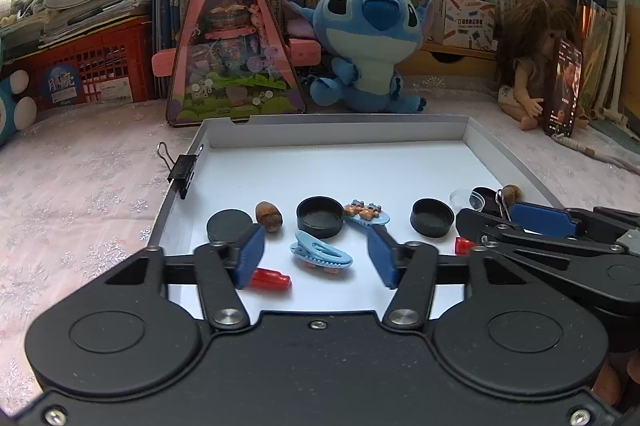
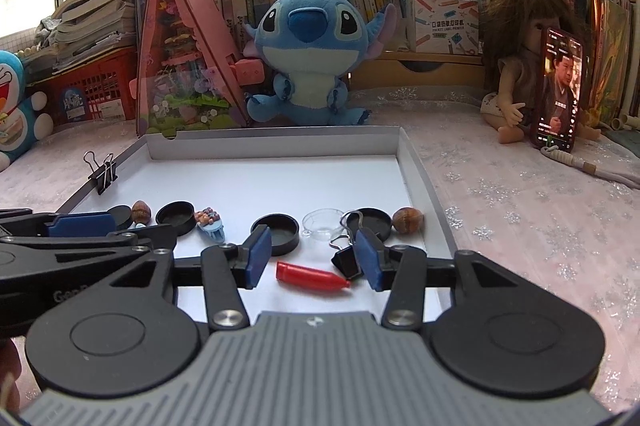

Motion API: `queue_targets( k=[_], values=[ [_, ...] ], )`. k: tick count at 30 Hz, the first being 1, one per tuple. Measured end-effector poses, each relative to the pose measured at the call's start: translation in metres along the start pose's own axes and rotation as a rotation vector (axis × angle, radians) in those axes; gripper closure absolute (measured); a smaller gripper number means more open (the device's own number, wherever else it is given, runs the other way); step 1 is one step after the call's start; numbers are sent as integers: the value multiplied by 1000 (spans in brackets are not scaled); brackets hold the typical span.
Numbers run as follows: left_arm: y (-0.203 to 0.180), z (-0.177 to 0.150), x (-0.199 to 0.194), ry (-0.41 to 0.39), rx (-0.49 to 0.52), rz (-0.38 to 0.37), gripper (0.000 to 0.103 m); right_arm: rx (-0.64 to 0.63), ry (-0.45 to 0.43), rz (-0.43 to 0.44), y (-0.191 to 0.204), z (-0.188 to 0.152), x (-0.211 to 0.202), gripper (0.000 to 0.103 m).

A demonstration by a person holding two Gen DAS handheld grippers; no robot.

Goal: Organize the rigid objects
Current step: 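Lower and open the left gripper on the hair clip while the right gripper releases the crayon, then withdraw both open grippers from the tray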

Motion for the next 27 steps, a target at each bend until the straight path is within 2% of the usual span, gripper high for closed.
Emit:
queue_targets(
  k=[5,17,27],
  values=[
    [1,1,-4,-6,1,7,37,5,1,-7,-2,0,-2,36],
    [3,1,-10,-8,0,9,34,8,-3,-11,-3,0,-7,33],
    [4,-6,-42,-13,8,-21,29,12,-16,-15,-4,-5,-30,24]
  ],
)
Point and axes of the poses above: each gripper's, at about its wrist camera, not at the fingertips, and x roughly the way its jaws point, y to its left, z to its top, the point moved 1 cm from there along x, roughly the way its jaws point, and after that the axes turned 3 degrees about -x, right-handed, at the moved point
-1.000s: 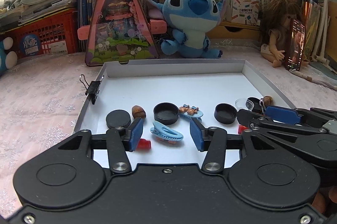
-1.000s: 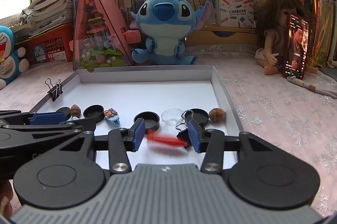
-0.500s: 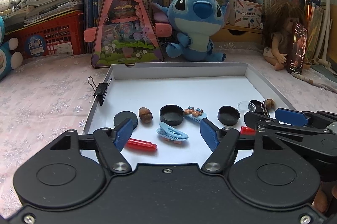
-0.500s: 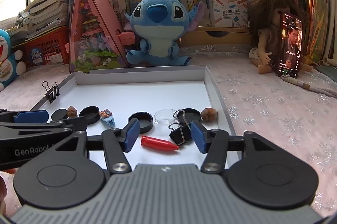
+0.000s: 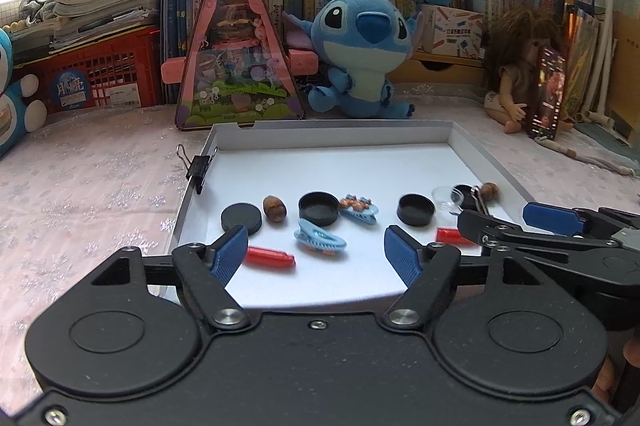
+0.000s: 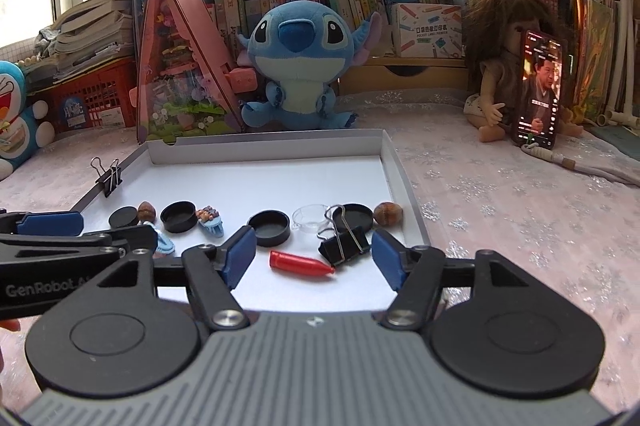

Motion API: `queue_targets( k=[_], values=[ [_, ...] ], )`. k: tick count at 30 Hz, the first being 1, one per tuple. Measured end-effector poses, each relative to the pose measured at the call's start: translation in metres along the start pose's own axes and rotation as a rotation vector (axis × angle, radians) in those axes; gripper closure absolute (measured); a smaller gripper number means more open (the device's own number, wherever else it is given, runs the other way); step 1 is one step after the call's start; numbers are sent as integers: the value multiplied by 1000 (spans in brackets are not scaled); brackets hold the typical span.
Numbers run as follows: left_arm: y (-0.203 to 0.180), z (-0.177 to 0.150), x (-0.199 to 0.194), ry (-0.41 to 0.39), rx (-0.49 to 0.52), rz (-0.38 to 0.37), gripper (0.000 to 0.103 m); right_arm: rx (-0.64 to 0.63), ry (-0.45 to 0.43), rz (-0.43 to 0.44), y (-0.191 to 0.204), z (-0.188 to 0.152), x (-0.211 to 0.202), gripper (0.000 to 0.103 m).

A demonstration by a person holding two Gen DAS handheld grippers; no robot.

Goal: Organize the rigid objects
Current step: 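Withdraw both open grippers from the tray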

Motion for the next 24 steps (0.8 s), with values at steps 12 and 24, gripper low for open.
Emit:
queue_targets(
  k=[12,24],
  values=[
    [9,-30,-44,22,-20,-9,26,-34,-12,6,9,-23,-35,16],
    [15,-54,-33,70,-16,41,23,-52,53,-17,10,-42,-32,10]
  ],
)
Point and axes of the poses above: each gripper's, at about its wrist camera, not at the fingertips, and x roughly the way its jaws point, y to its left, z to its top, the point moved 1 cm from there along x, roughly the way its jaws point, and after that the axes turned 3 degrees about -x, right-handed, at the moved point
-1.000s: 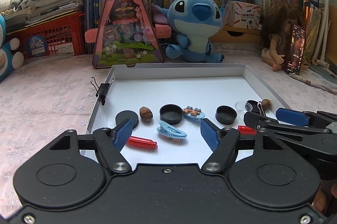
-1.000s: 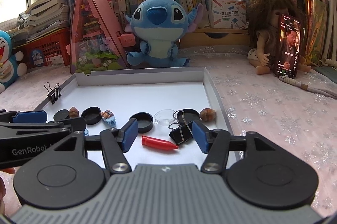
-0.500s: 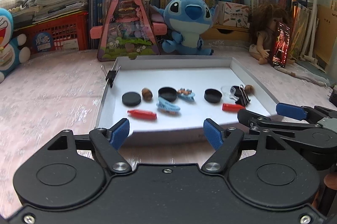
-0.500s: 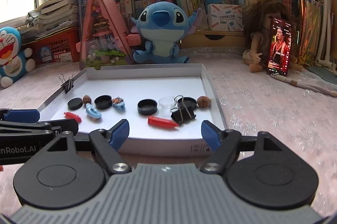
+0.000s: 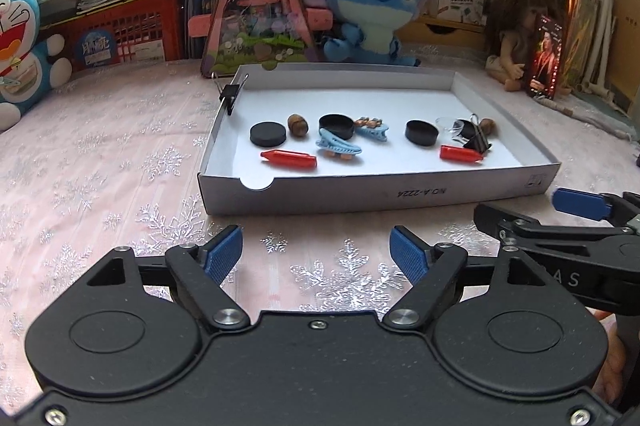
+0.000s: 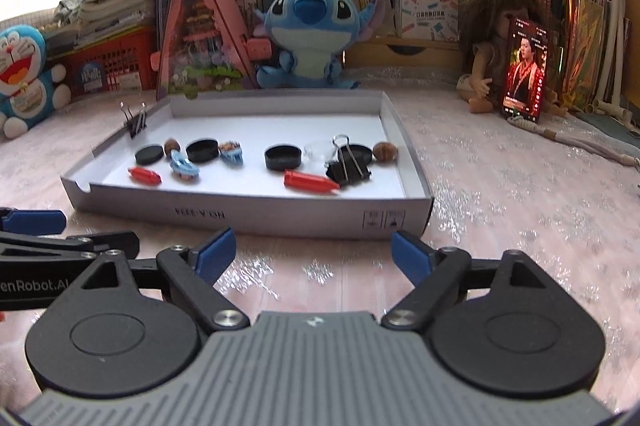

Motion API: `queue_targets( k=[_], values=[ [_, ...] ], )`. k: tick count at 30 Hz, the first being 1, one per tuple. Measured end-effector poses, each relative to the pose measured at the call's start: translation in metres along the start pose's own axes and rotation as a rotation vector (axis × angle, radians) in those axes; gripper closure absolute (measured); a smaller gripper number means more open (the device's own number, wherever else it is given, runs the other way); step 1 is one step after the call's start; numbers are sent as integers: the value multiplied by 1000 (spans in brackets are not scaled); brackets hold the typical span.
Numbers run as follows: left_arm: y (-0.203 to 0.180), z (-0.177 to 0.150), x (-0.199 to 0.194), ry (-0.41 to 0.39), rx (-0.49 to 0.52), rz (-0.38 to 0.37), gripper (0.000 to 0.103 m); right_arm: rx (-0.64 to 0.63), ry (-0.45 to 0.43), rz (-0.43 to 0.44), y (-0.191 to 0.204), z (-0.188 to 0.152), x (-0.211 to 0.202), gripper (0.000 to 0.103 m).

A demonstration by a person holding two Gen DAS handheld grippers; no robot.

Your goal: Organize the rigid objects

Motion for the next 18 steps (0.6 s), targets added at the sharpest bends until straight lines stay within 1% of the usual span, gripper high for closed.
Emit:
queue_targets(
  k=[5,8,10,12,18],
  values=[
    [3,0,16,34,-1,44,21,-3,52,-20,0,-3,11,6],
    [6,-3,19,18,1,60,17,1,75,-10,-1,-2,16,0],
    [7,-6,20,4,-1,64,14,-1,85,-2,-1,-2,18,0],
    [10,-7,22,-9,-20,68,7,-5,84,-2,0,-2,18,0],
    [11,-7,24,-14,-30,74,4,6,82,-1,-1,-3,18,0]
  ],
)
Point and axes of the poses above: each gripper's, at about its wrist camera, not at the fingertips, and x roughly the way its jaws point, y to its left, z to its top, the point moved 1 cm from there along x, roughly the way its jaws point, and after that the axes turned 3 degrees about -x, right-handed, at the moved point
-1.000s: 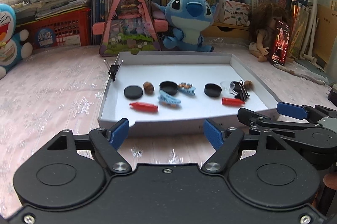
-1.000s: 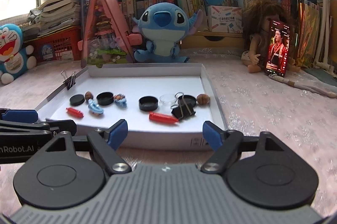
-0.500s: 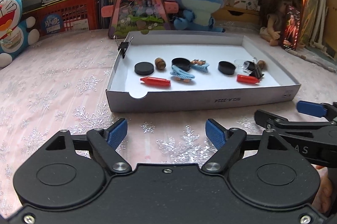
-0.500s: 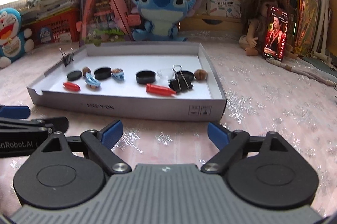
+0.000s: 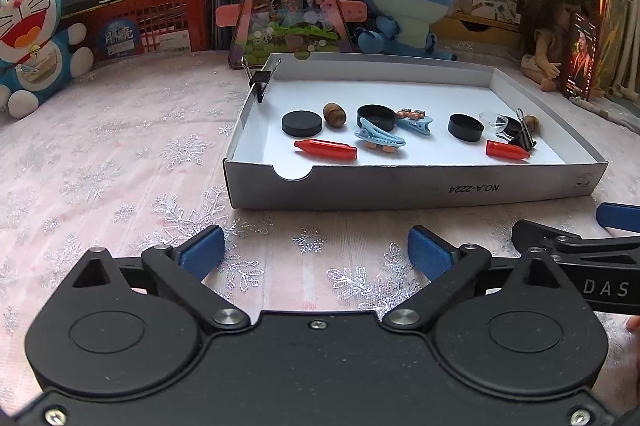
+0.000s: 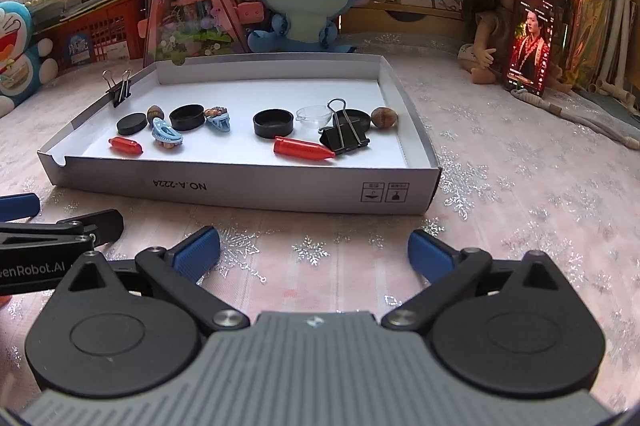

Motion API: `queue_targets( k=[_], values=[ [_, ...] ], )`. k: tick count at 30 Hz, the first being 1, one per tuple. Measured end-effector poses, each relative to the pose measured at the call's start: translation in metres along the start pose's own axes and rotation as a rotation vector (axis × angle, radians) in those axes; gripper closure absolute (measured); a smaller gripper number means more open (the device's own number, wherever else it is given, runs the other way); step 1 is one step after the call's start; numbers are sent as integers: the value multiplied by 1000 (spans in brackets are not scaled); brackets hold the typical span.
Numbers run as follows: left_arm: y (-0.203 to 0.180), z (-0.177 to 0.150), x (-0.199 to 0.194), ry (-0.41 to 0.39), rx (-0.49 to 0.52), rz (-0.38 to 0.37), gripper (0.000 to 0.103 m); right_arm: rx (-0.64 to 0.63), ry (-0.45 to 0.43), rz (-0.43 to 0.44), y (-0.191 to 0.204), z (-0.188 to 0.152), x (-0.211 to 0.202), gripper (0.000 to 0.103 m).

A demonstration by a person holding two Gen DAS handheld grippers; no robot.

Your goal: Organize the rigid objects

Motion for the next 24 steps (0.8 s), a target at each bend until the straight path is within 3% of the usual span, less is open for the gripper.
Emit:
queue_targets(
  k=[24],
  values=[
    [0,-1,-1,2,-13,33,0,9,-1,-7,-1,0,-1,0]
  ],
)
Point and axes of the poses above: each gripper's, at about its wrist camera, not at the fingertips, and x roughly the way its jaws point, y to its left, z to its top, the point moved 1 cm from there along x, roughly the way its jaws point, and after that the axes turned 3 degrees about -x, right-handed, at the moved point
